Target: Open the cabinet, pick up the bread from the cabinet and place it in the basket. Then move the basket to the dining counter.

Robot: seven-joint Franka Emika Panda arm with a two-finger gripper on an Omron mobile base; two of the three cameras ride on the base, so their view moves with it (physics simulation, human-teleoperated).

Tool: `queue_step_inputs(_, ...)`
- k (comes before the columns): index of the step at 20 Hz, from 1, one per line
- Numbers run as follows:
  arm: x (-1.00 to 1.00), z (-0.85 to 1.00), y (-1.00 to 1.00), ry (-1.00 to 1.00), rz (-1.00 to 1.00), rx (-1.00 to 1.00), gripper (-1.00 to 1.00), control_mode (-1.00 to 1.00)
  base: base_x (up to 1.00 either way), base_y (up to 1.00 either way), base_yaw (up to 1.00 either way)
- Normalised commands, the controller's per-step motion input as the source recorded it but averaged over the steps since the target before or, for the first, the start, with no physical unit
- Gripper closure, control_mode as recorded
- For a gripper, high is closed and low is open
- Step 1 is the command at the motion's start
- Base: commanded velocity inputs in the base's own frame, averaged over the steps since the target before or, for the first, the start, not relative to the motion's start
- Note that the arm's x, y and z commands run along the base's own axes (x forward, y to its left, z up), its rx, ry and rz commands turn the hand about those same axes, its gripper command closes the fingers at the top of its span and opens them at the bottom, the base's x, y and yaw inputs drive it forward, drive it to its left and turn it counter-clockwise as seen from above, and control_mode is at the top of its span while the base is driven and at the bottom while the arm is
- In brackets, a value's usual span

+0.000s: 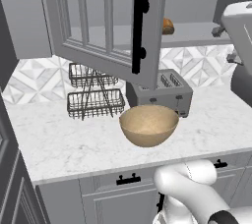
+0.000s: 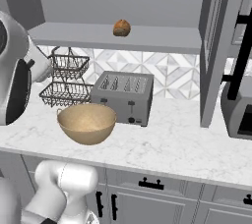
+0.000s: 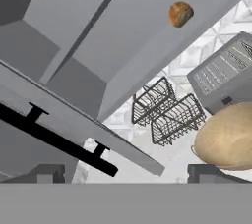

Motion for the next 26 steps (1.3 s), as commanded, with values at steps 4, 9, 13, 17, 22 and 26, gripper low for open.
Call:
queue_step_inputs(4,0.93,-0.40,0.39,0.29,0.22,0.33,-1.00,-1.00,0.00,0.00,0.00)
queue_step_inputs(9,0.91,-0.28,0.66,0.29,0.27,0.29,-1.00,-1.00,0.00,0.00,0.00)
queue_step_inputs(13,0.58,-0.05,0.29,0.24,0.31,0.43,-1.00,-1.00,0.00,0.00,0.00)
queue_step_inputs(17,0.30,-0.05,0.34,0.20,0.37,0.45,-1.00,-1.00,0.00,0.00,0.00)
queue_step_inputs(22,0.02,-0.01,0.47,0.23,0.45,0.39,-1.00,-1.00,0.00,0.00,0.00)
queue_step_inputs(26,-0.01,-0.01,0.94,0.21,0.53,0.07,-1.00,-1.00,0.00,0.00,0.00)
